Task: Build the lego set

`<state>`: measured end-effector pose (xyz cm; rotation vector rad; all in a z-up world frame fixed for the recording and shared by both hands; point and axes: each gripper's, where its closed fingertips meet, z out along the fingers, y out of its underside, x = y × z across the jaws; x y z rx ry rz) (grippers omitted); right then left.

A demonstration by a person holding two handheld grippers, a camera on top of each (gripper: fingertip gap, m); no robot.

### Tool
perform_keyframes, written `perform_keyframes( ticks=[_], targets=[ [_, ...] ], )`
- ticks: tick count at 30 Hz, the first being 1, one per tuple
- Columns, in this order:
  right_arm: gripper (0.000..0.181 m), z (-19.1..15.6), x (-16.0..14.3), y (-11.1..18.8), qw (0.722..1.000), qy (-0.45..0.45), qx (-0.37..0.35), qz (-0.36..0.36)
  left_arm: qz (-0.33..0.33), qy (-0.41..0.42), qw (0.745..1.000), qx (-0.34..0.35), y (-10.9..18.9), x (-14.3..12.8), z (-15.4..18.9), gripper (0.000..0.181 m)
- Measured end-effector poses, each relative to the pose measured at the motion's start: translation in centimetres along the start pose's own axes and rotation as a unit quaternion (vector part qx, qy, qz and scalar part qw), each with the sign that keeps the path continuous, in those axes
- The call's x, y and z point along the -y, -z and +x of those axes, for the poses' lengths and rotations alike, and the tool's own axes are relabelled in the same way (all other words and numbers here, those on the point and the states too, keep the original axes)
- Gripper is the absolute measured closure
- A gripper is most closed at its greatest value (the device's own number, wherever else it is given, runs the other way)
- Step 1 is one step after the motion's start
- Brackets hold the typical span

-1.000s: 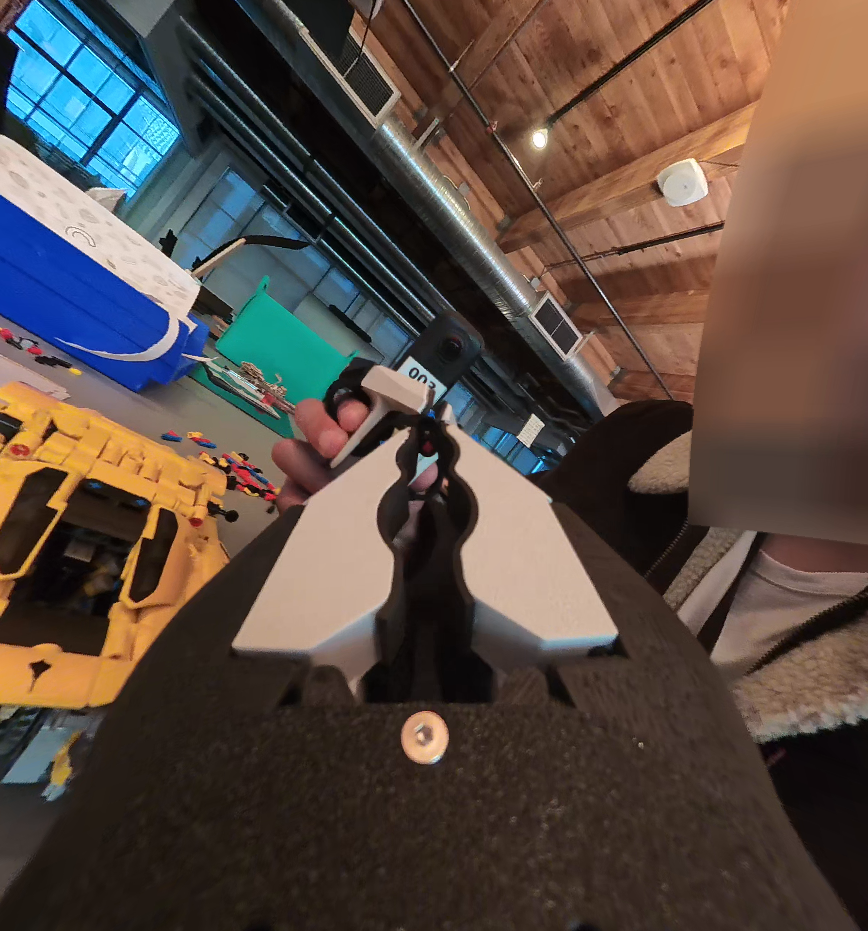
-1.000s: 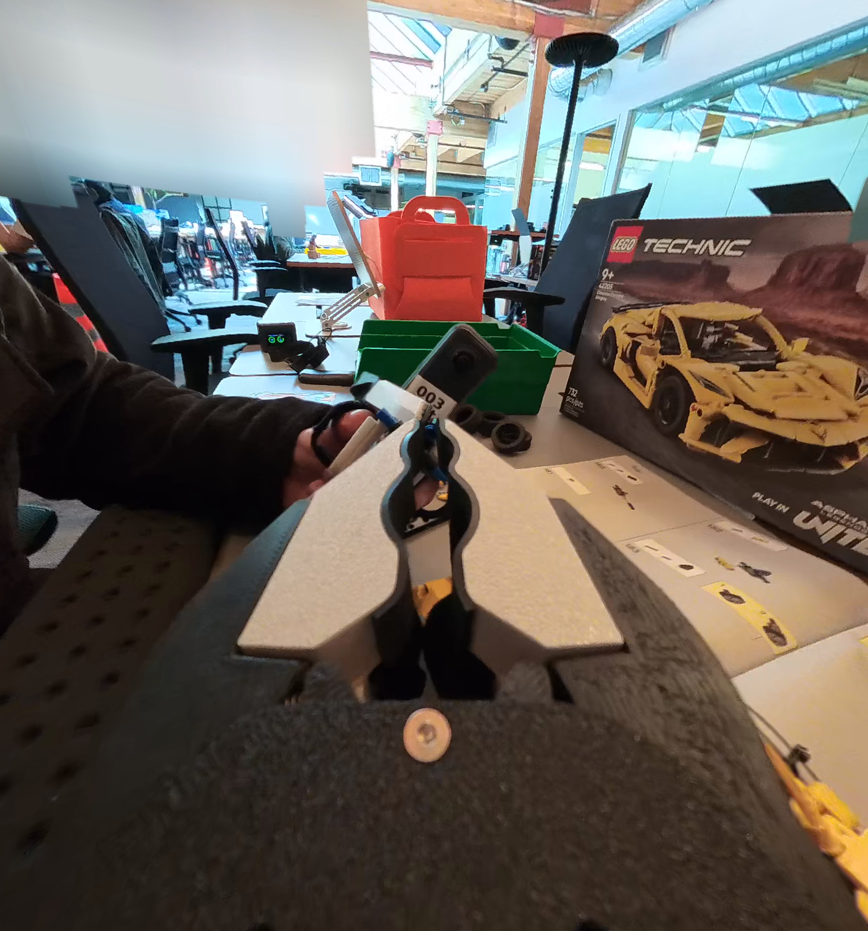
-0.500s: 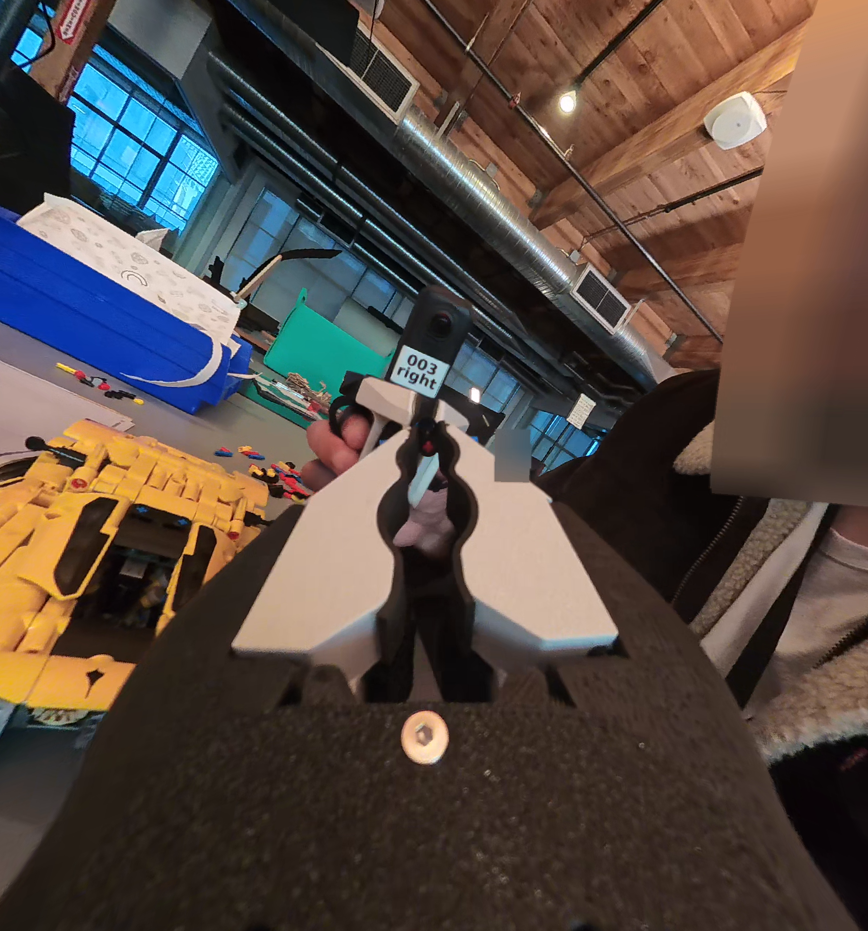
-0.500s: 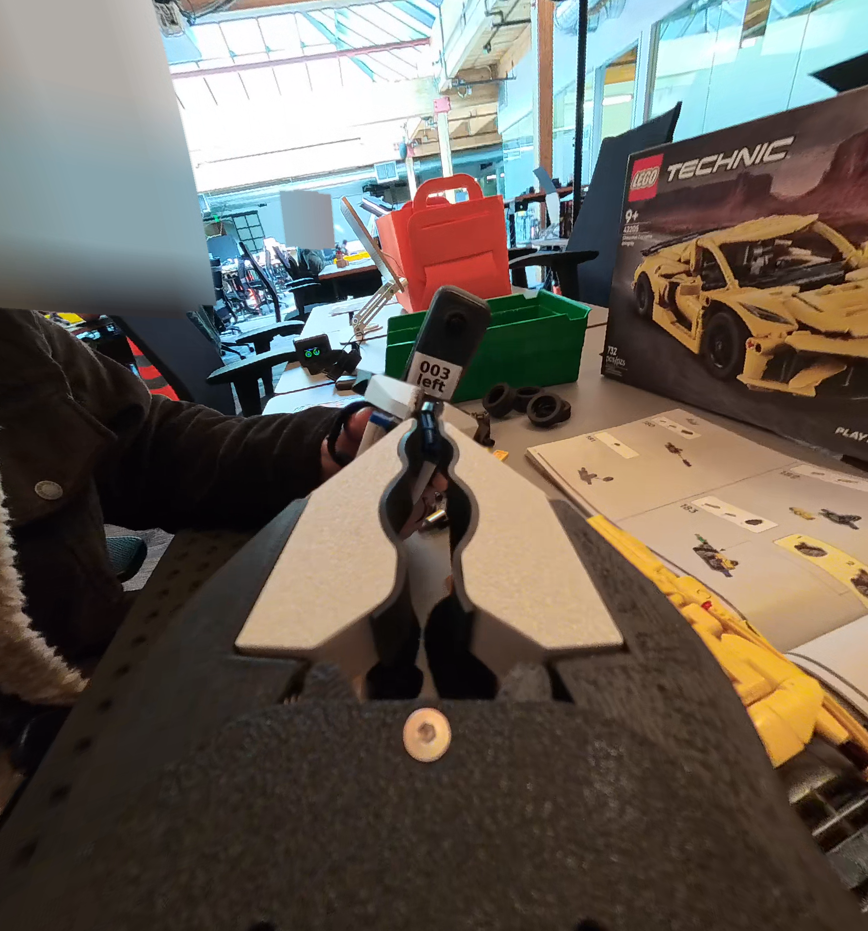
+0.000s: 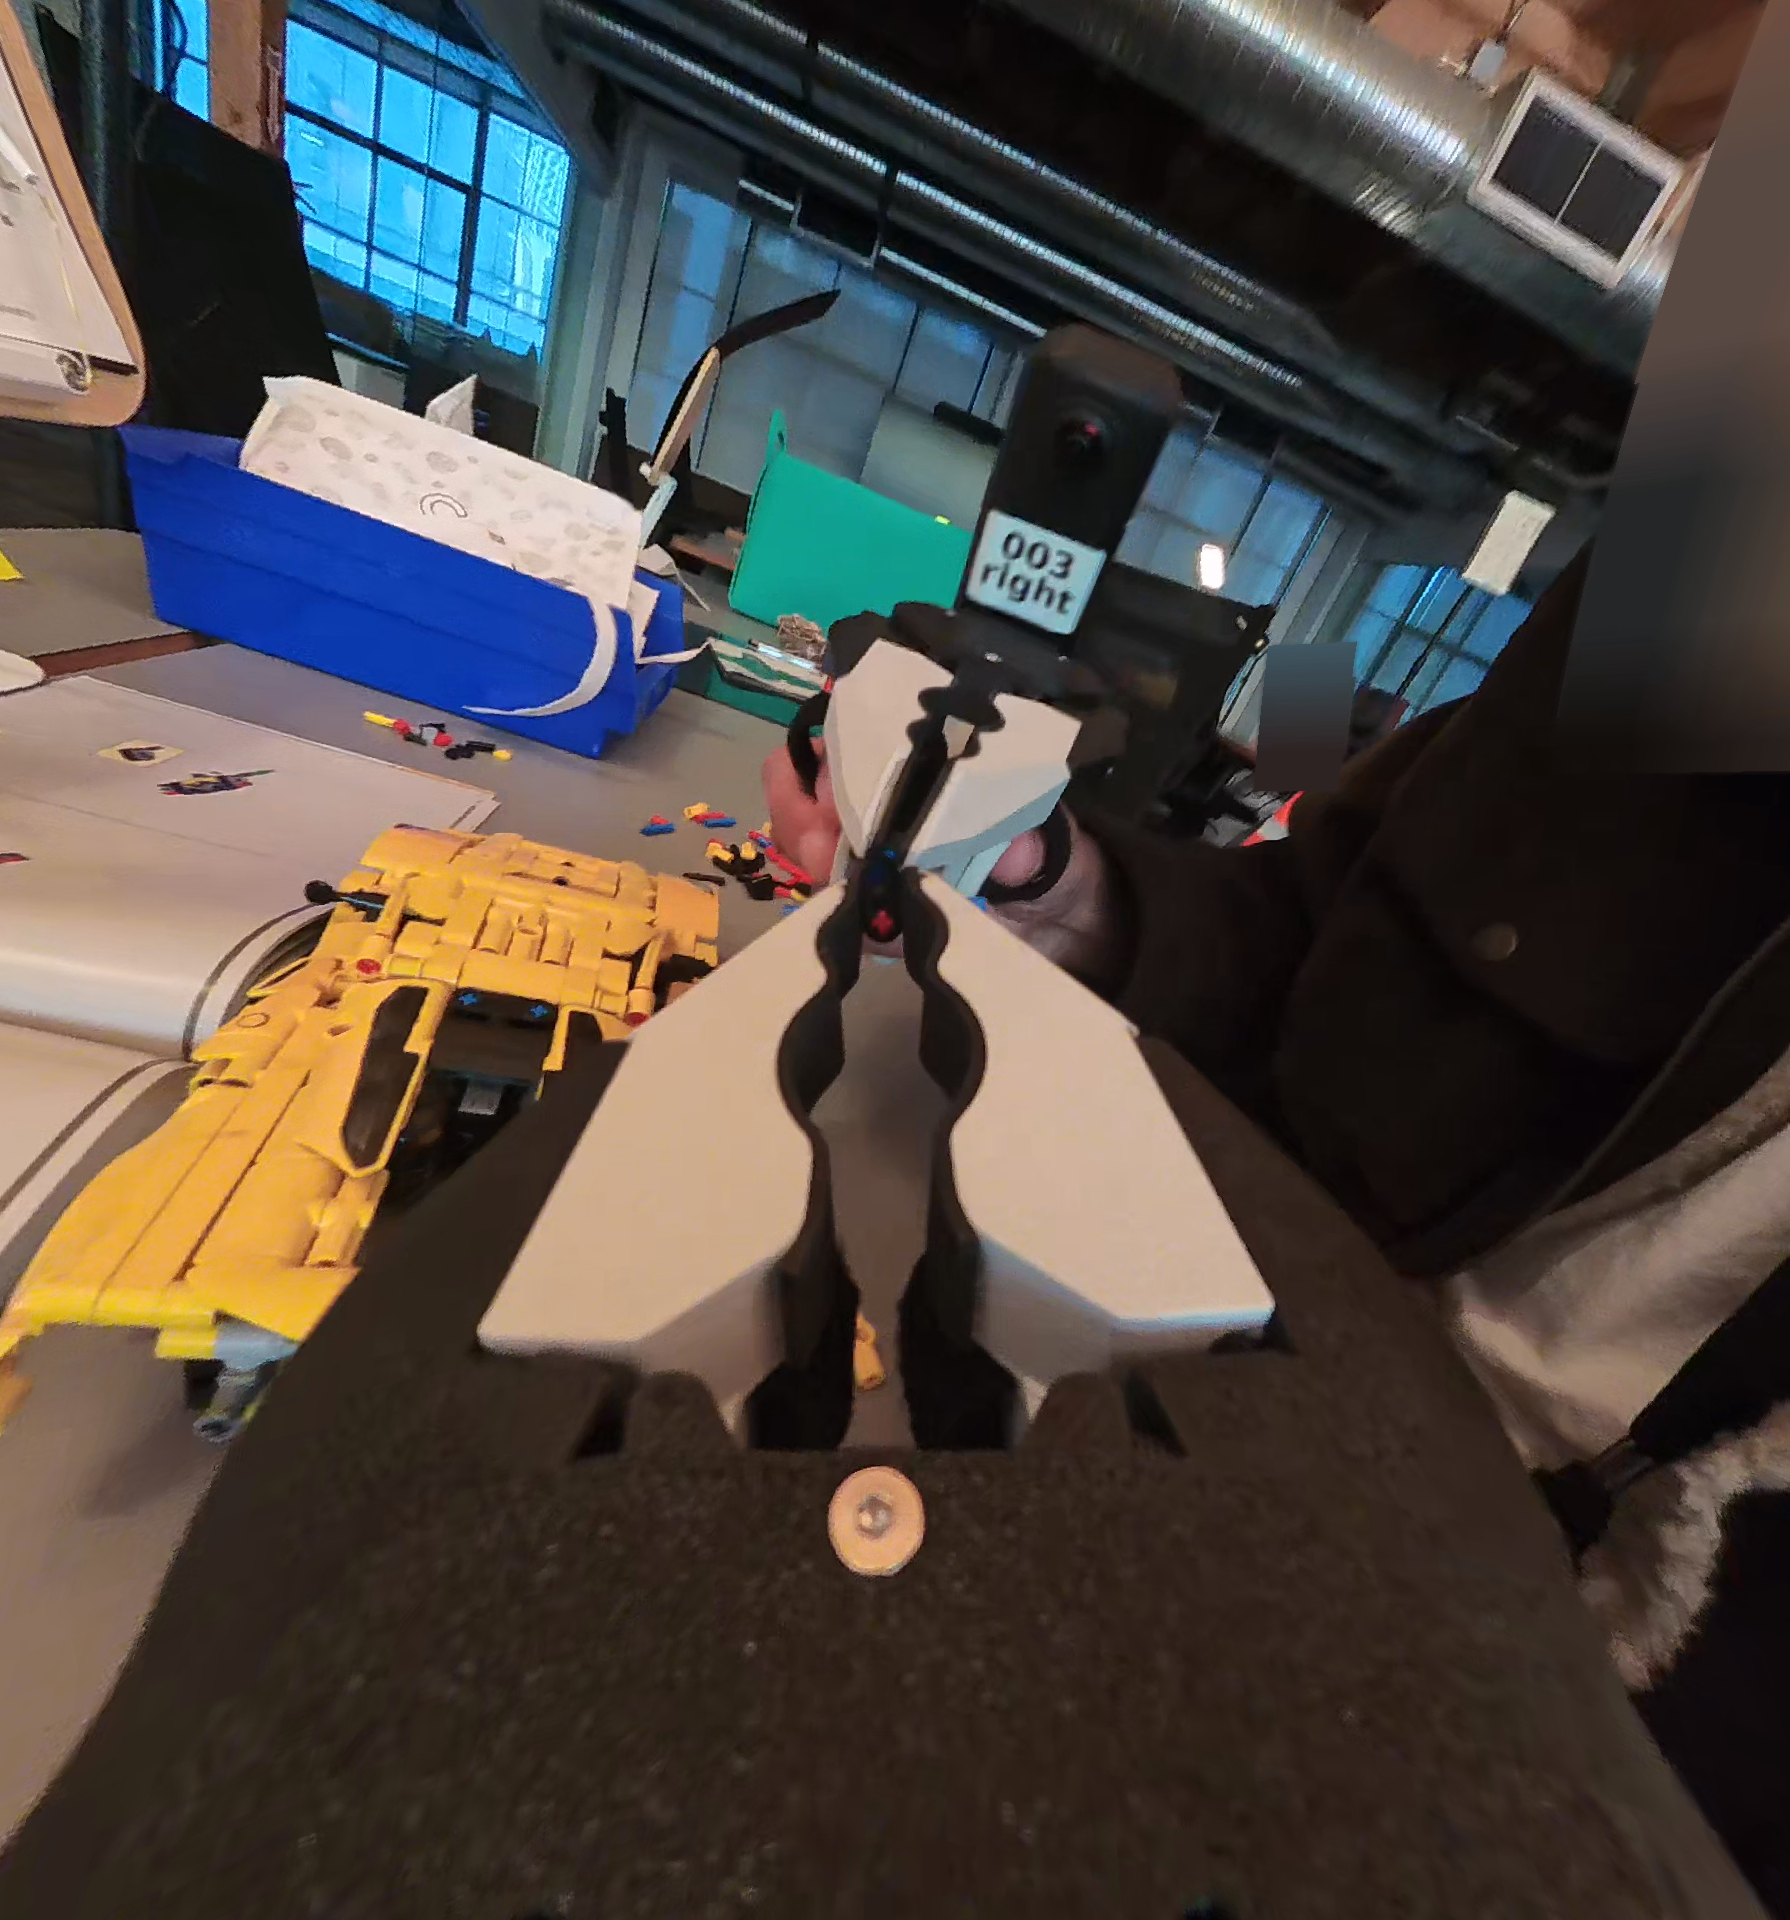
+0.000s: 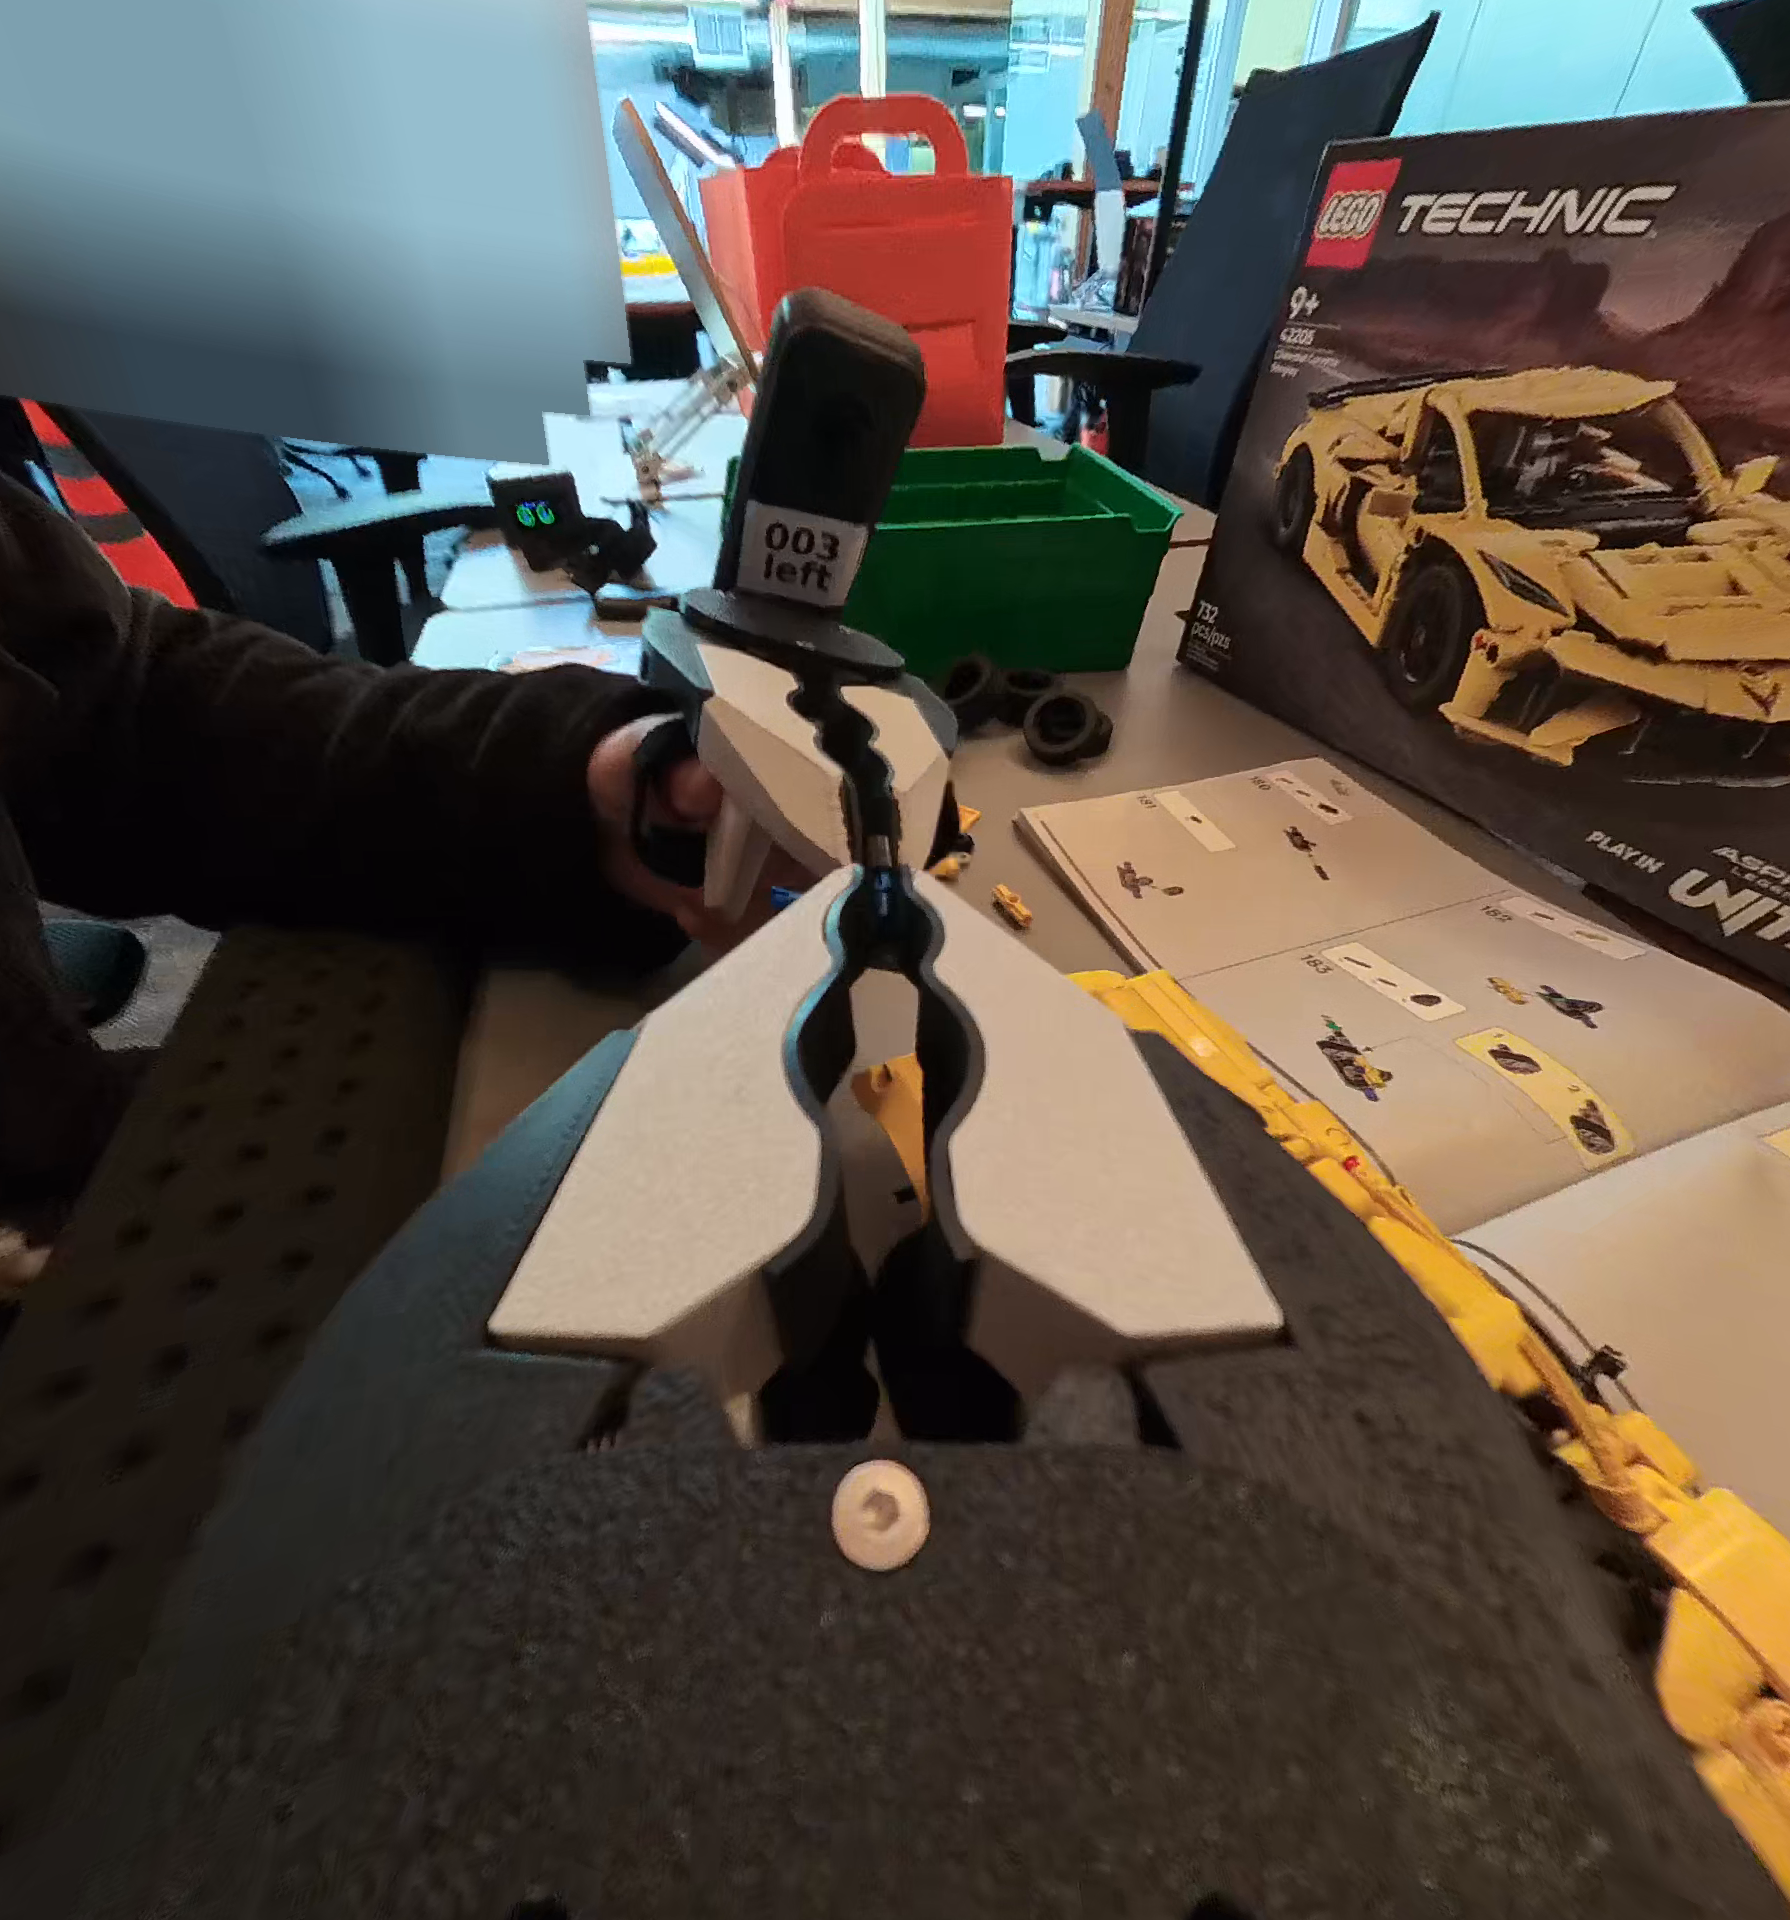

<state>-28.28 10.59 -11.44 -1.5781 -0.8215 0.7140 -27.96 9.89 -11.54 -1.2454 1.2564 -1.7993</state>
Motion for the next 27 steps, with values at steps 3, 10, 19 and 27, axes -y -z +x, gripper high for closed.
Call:
perform_keyframes(
  ticks=[3, 10, 19, 27],
  targets=[
    [0.179, -0.1, 0.3, 0.1, 1.0, -0.018, 0.014, 0.017, 0.021, 0.037, 0.999, -0.025, 0.0, 0.2, 0.2, 0.175],
    [0.181, -0.6, 1.2, -0.1, 0.997, -0.043, 0.037, 0.053, 0.046, 0.086, 0.992, -0.075, -0.4, 0.5, 1.2, 0.174],
    [0.174, 0.7, 2.1, 1.4, 0.991, -0.091, 0.044, 0.087, 0.059, 0.08, 0.993, -0.07, 0.2, 1.1, 1.0, 0.174],
    [0.171, -0.6, 0.7, 0.6, 0.989, -0.112, 0.088, 0.045, 0.053, 0.051, 0.996, -0.058, 0.1, 1.1, 1.1, 0.174]
  ],
)
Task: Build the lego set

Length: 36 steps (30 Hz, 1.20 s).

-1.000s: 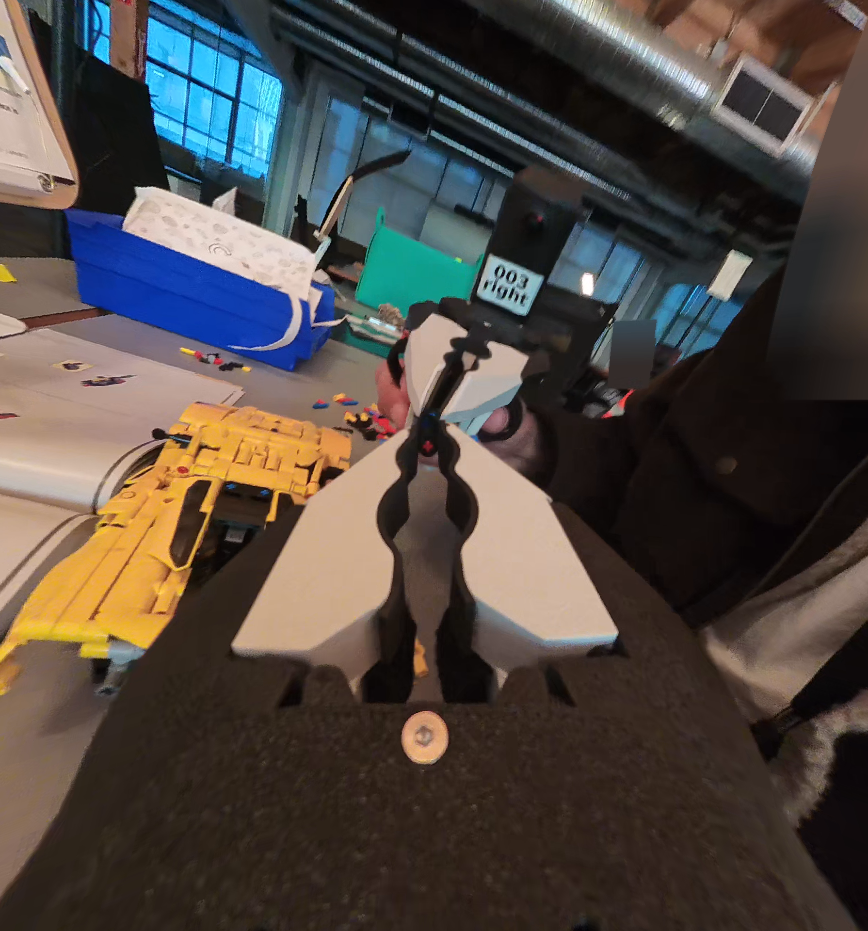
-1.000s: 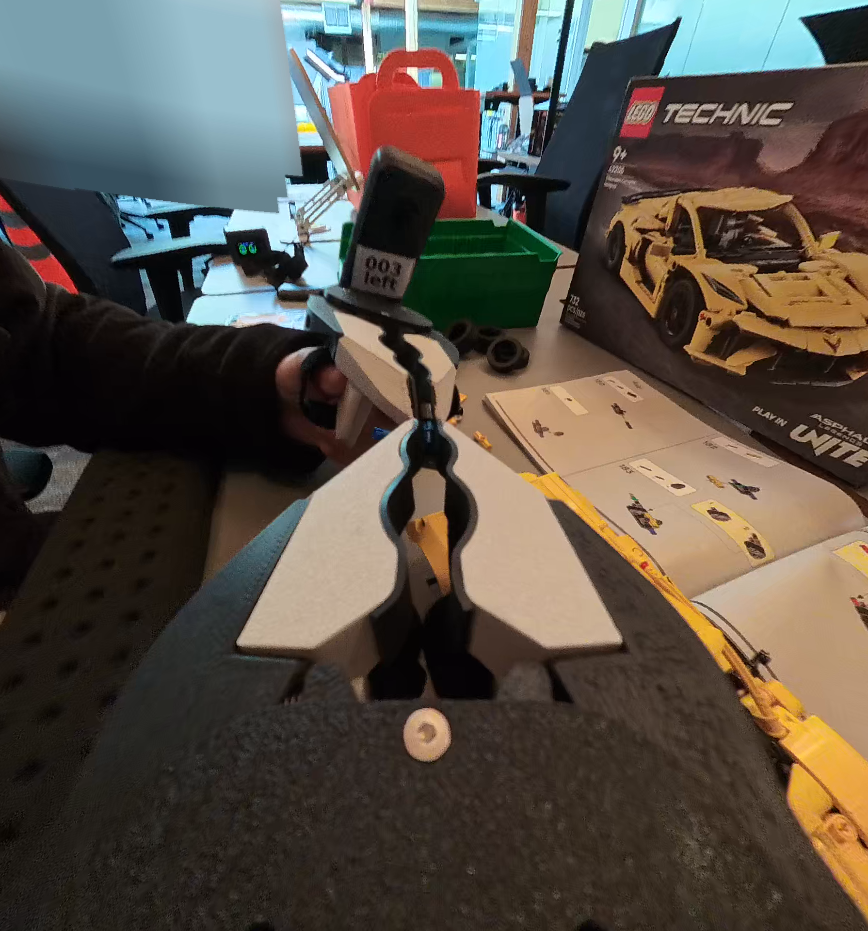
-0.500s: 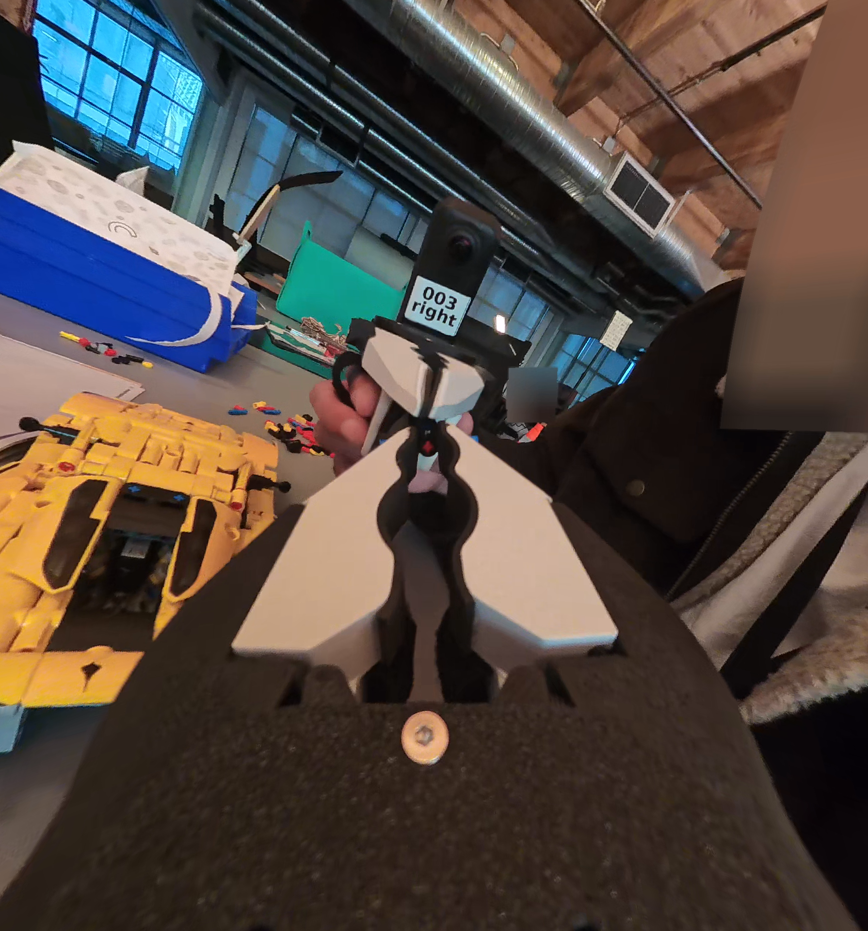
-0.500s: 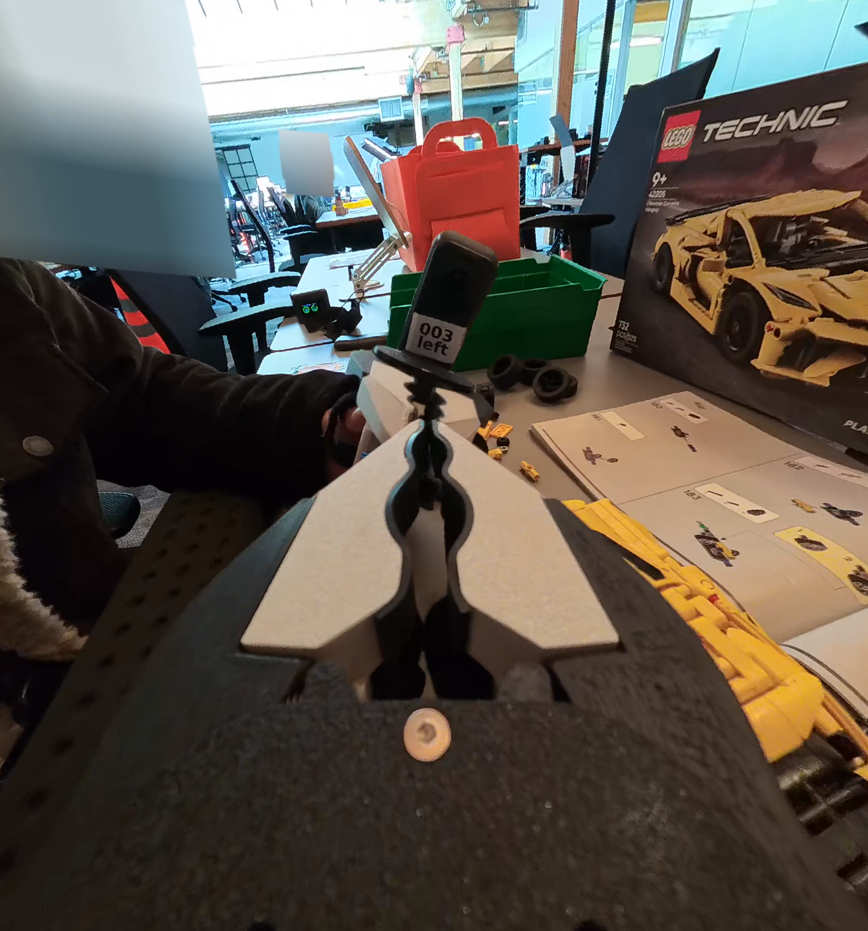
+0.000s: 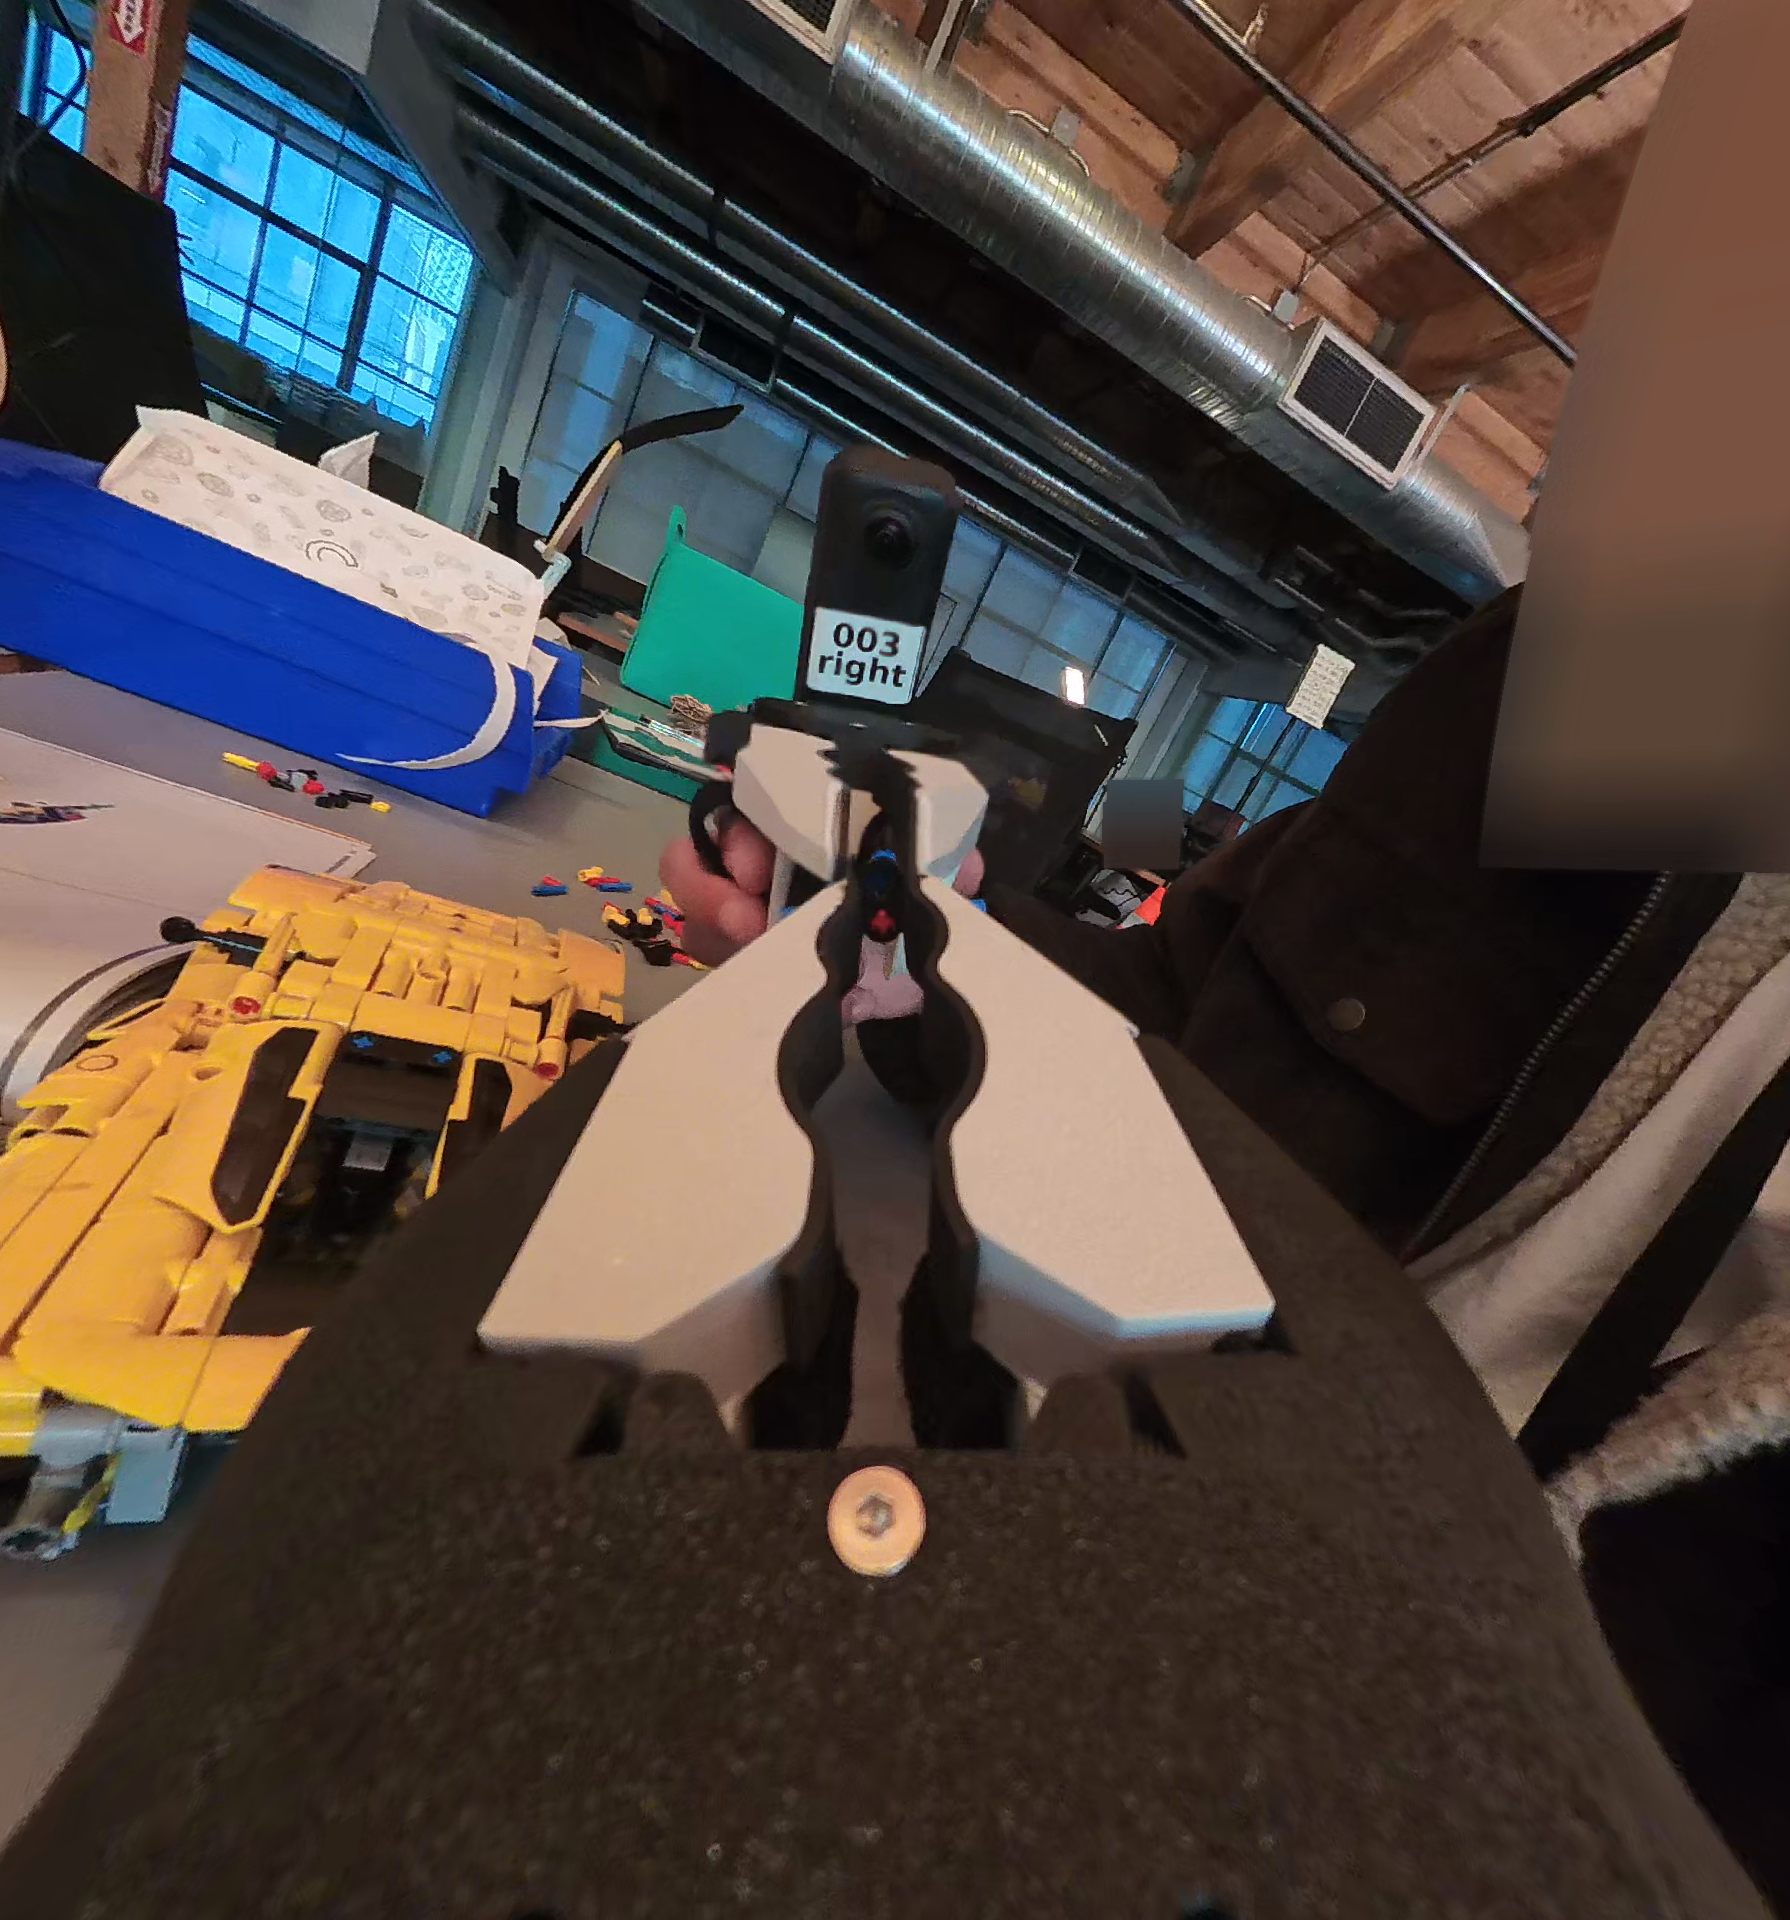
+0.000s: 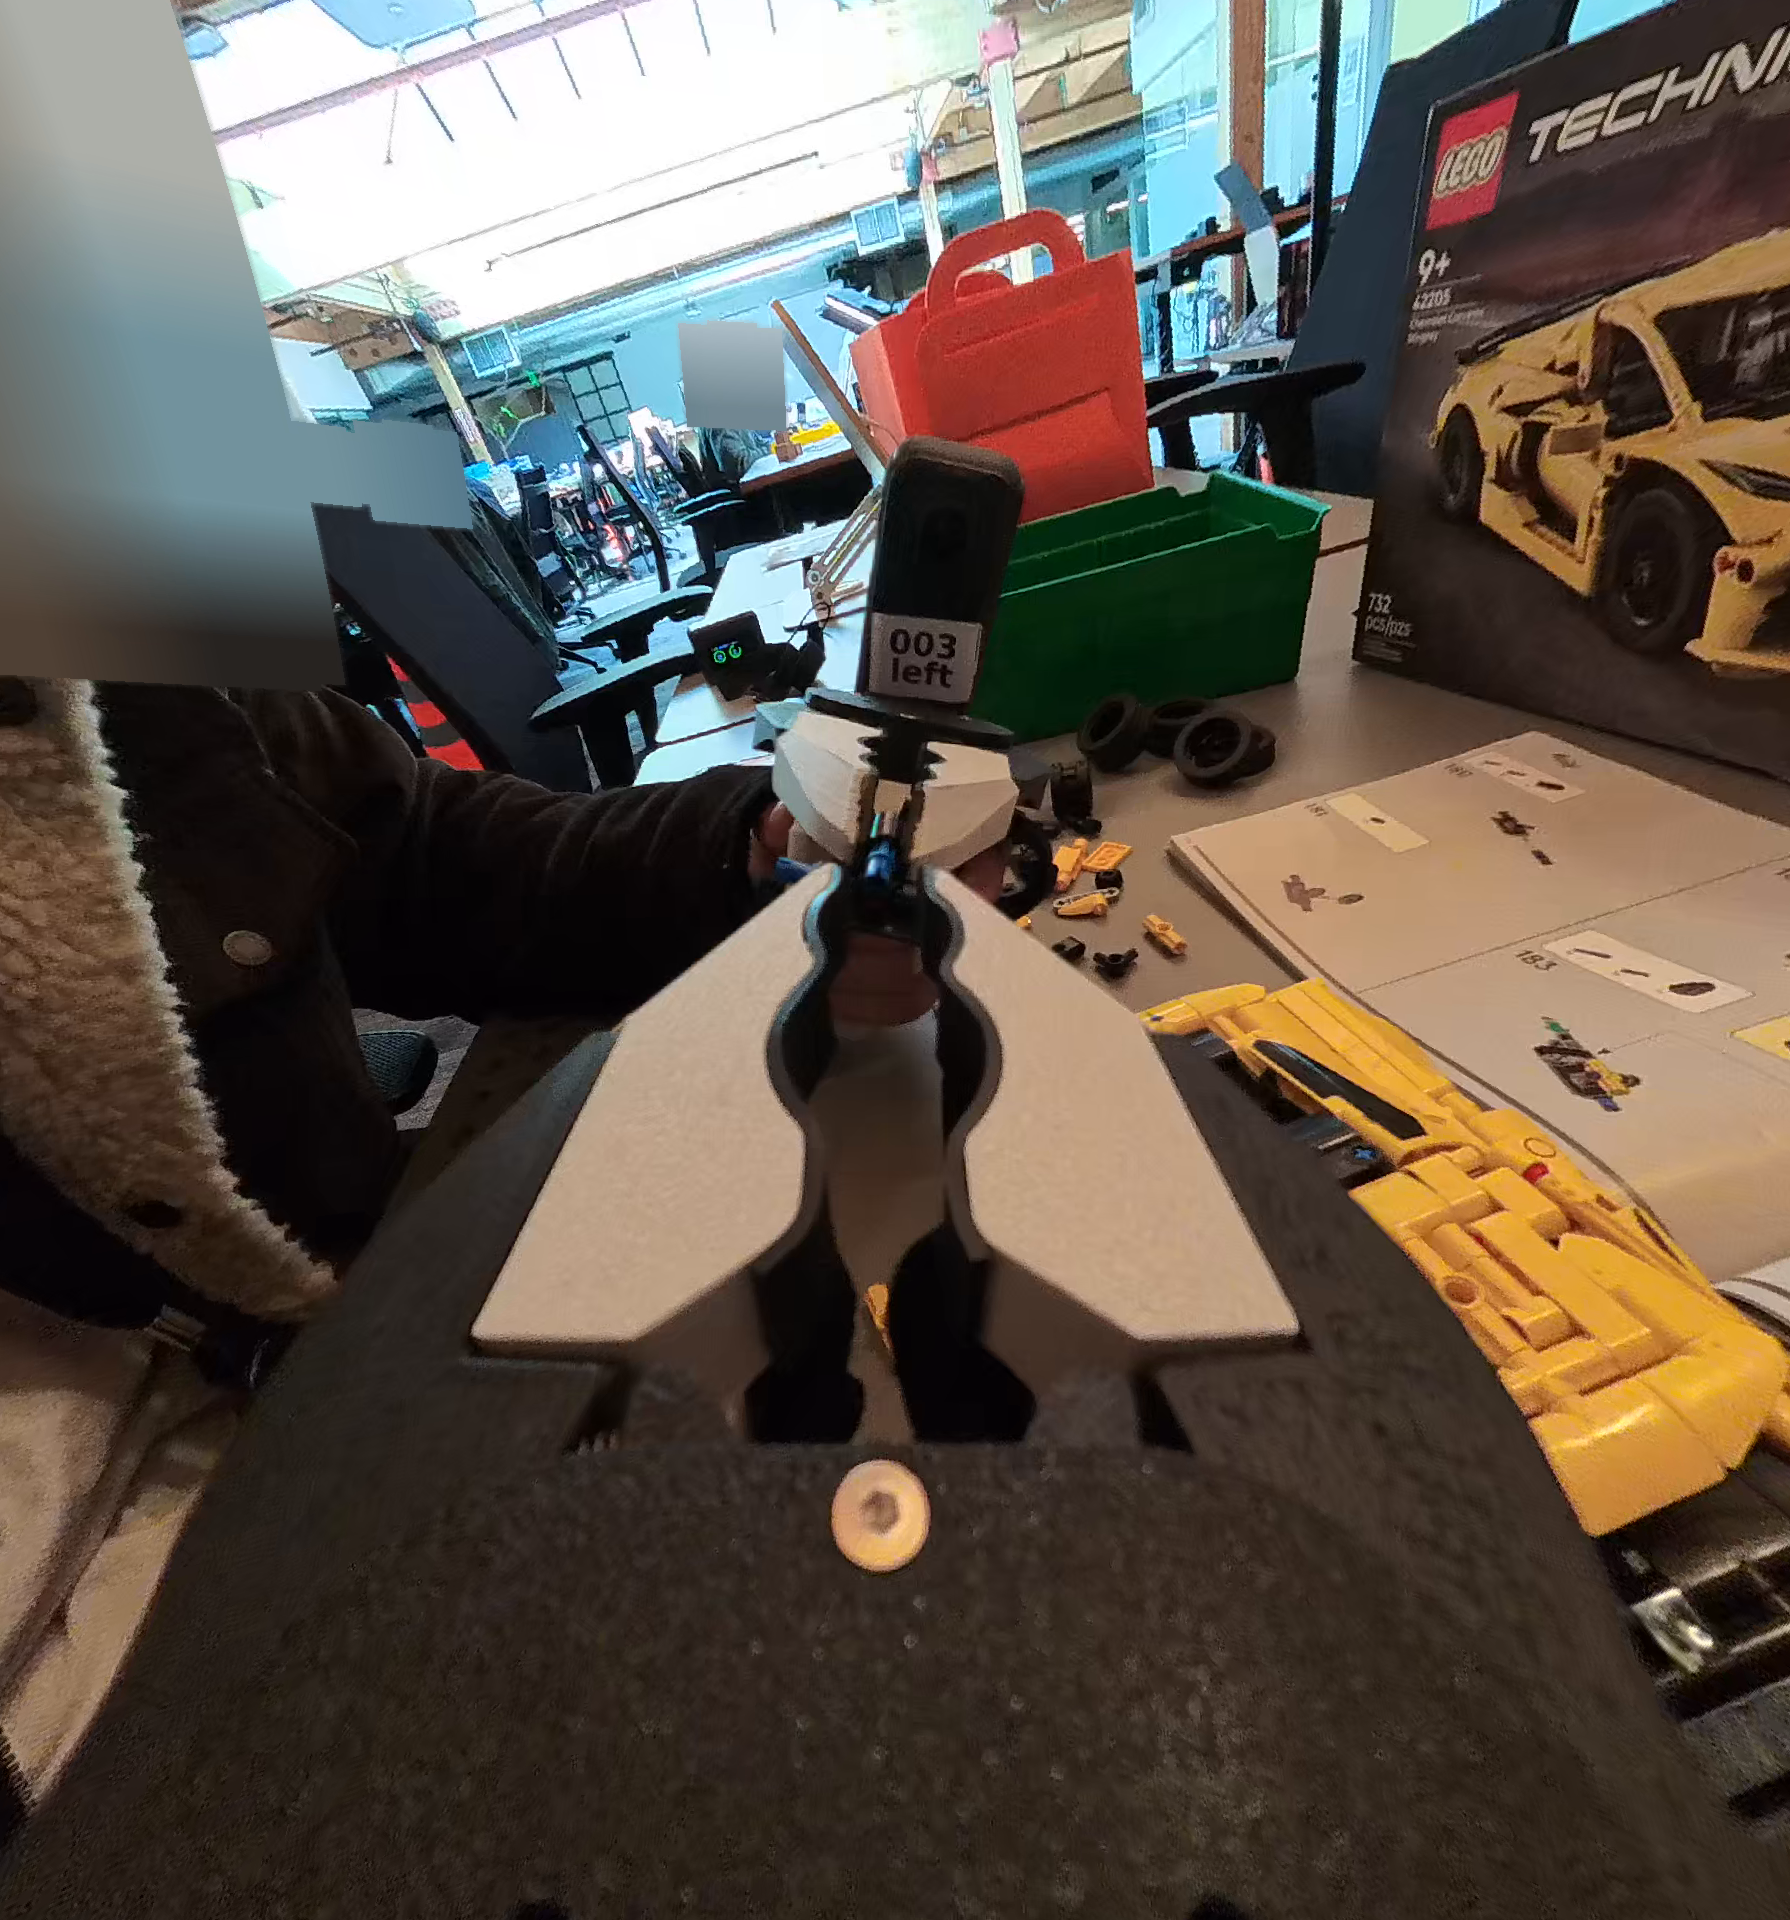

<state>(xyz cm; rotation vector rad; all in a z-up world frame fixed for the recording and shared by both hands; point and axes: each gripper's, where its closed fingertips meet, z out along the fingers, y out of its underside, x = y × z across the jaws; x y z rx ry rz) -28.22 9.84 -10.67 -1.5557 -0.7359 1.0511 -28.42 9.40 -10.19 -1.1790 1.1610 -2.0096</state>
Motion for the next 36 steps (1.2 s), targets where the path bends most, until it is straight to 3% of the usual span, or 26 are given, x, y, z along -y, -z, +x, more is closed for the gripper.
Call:
perform_keyframes(
  ticks=[3, 12, 17, 23, 27, 30, 36],
  targets=[
    [0.178, 0.0, -0.1, 0.0, 1.0, -0.011, 0.006, -0.002, -0.004, -0.004, 1.0, 0.001, -0.1, -0.2, 0.0, 0.174],
    [0.178, -0.1, -0.2, 0.0, 1.0, -0.02, 0.002, -0.001, 0.009, -0.013, 1.0, 0.006, -0.2, -0.2, 0.0, 0.174],
    [0.178, -0.2, -0.7, 0.0, 1.0, -0.023, 0.006, -0.017, -0.02, -0.038, 0.999, 0.021, -0.2, -0.7, 0.0, 0.174],
    [0.179, 0.7, -1.9, 0.2, 0.997, -0.068, 0.005, -0.048, -0.09, -0.144, 0.981, 0.099, -0.3, -1.9, -1.2, 0.174],
    [0.176, 2.3, -2.3, 0.3, 0.995, -0.074, -0.032, -0.051, -0.135, -0.269, 0.935, 0.185, -0.1, -2.0, -2.7, 0.175],
    [0.153, 3.0, -1.2, 0.4, 0.994, -0.084, -0.062, -0.023, -0.176, -0.39, 0.866, 0.259, 0.3, -1.9, -3.7, 0.175],
    [0.152, 3.5, -0.9, -0.3, 0.985, -0.018, -0.17, -0.037, -0.194, -0.548, 0.738, 0.343, 0.7, -0.7, -3.9, 0.174]
  ],
)
